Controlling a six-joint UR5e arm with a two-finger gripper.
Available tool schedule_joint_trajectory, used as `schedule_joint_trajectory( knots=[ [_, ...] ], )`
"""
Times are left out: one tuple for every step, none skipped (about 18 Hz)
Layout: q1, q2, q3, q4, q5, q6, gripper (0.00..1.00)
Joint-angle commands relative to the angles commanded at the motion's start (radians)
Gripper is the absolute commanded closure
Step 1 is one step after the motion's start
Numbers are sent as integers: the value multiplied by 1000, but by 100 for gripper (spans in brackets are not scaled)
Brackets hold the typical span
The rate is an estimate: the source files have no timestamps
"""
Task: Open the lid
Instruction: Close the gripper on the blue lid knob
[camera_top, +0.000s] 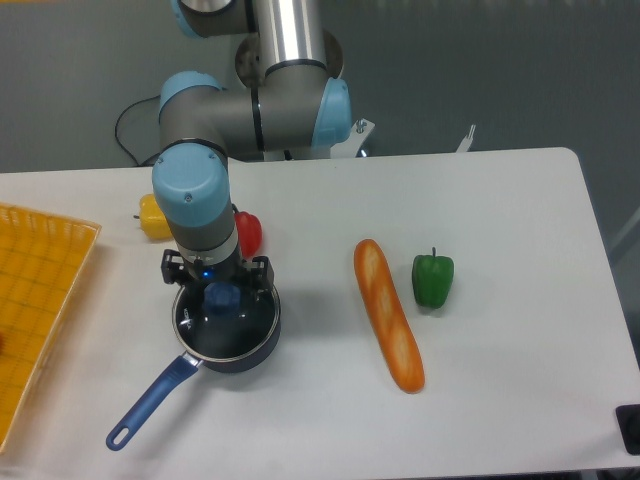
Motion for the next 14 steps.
schedule_joint_trajectory(
  knots=[
    [0, 0, -3, 0, 0, 0, 0],
    [-2, -2, -5, 0, 0, 2, 0],
    [-3, -8, -5, 0, 2, 2, 0],
    [-3, -11, -5, 0, 3, 0, 0],
    [-3, -12, -5, 0, 2, 2, 0],
    [-5, -14, -5, 0, 2, 2, 0],
    [-3, -14, -5, 0, 2, 2, 0],
    [-5, -14, -5, 2, 2, 2, 0],
    [-5, -14, -5, 0, 0, 2, 0],
    [-5, -15, -5, 2, 0, 2, 0],
    [-5, -15, -6, 2, 0, 2, 0],
    [-5, -15, -6, 2, 0, 2, 0],
    [-5, -18, -6, 2, 0, 2, 0],
    [-9, -20, -6, 2, -2, 2, 0]
  ],
)
